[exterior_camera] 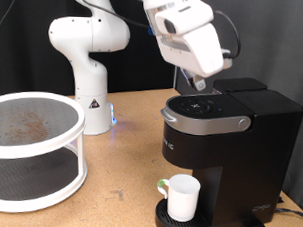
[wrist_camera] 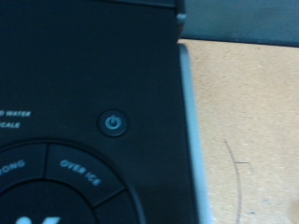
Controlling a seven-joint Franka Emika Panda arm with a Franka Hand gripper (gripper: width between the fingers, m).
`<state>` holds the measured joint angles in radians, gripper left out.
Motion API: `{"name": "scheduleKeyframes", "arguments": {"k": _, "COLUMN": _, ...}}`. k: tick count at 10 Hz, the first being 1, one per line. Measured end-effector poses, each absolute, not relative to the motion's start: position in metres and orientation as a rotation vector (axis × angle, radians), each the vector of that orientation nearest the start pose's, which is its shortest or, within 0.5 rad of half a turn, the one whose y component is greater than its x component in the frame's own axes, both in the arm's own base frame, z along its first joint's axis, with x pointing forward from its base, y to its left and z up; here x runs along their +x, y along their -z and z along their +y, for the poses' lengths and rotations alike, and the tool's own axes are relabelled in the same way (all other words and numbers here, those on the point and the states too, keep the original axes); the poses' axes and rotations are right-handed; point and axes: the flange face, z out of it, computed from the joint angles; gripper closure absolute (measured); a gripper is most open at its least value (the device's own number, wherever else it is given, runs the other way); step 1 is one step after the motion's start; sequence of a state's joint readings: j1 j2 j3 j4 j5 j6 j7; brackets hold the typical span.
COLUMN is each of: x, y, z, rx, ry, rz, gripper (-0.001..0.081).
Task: Make a cup of coffee with the keurig machine
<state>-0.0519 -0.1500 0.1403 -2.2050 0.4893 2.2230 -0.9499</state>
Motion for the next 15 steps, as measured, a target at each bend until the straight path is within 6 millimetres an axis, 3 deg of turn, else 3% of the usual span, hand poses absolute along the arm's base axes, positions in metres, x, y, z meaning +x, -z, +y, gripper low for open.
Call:
{"name": "scheduleKeyframes", "arguments": {"k": 1, "x": 0.515, "y": -0.457, "z": 0.063, "rx": -2.603, "ry": 0.420, "rz": -1.074, "gripper": 0.0702}}
{"name": "scheduleKeyframes", "arguments": {"k": 2, "x": 0.515, "y": -0.450, "z": 0.065, "rx": -2.587, "ry": 0.384, "rz": -1.089, "gripper": 0.0773}}
{"name": "scheduleKeyframes", "arguments": {"k": 9, "x": 0.514, "y": -0.420, "z": 0.073, "rx": -2.552, "ry": 0.277, "rz": -1.105, "gripper": 0.0806}}
{"name": "scheduleKeyframes", "arguments": {"k": 15, "x": 0.526, "y": -0.417, "z": 0.070, "rx": -2.509, "ry": 0.122, "rz": -1.008, "gripper": 0.0806}}
